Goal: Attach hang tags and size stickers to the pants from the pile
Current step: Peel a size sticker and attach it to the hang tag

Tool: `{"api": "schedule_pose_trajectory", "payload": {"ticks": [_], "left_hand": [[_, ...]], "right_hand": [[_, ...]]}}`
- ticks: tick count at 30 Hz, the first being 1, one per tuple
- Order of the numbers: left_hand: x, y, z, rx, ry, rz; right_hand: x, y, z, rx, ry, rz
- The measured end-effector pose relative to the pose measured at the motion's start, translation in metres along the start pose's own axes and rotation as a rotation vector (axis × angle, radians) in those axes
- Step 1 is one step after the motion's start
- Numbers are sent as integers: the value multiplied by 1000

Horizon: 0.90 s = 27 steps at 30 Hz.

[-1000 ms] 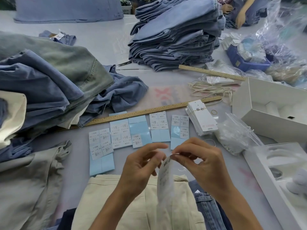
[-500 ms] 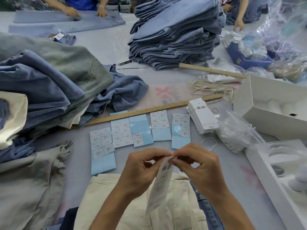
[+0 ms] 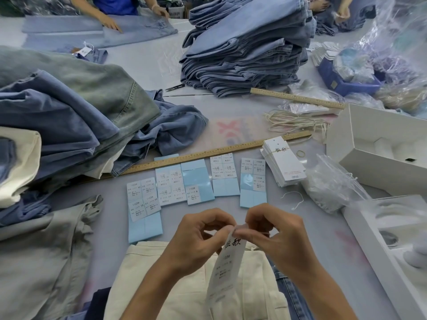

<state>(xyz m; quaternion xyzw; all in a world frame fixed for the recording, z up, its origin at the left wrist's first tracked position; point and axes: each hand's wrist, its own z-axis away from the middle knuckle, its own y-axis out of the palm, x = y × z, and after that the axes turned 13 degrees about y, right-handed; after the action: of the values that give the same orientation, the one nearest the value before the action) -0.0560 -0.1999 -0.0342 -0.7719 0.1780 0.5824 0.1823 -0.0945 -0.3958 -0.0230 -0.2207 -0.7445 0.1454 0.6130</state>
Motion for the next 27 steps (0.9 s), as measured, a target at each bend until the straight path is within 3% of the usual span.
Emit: {"api": "schedule_pose_trajectory", "payload": {"ticks": [7,13,19,27], "left_hand": [[-4,4,-2,-89,28,38],[-4,2,0,21,223,-420],[-11,2,-2,-171,51,-11],[-10,0,3,-120,18,131]], "right_hand": [[8,2,4,4,93,-83],[10,5,7,106,191,-44],[17,2,10,63,206,-107],[20,1,9,16,211,-147]]}}
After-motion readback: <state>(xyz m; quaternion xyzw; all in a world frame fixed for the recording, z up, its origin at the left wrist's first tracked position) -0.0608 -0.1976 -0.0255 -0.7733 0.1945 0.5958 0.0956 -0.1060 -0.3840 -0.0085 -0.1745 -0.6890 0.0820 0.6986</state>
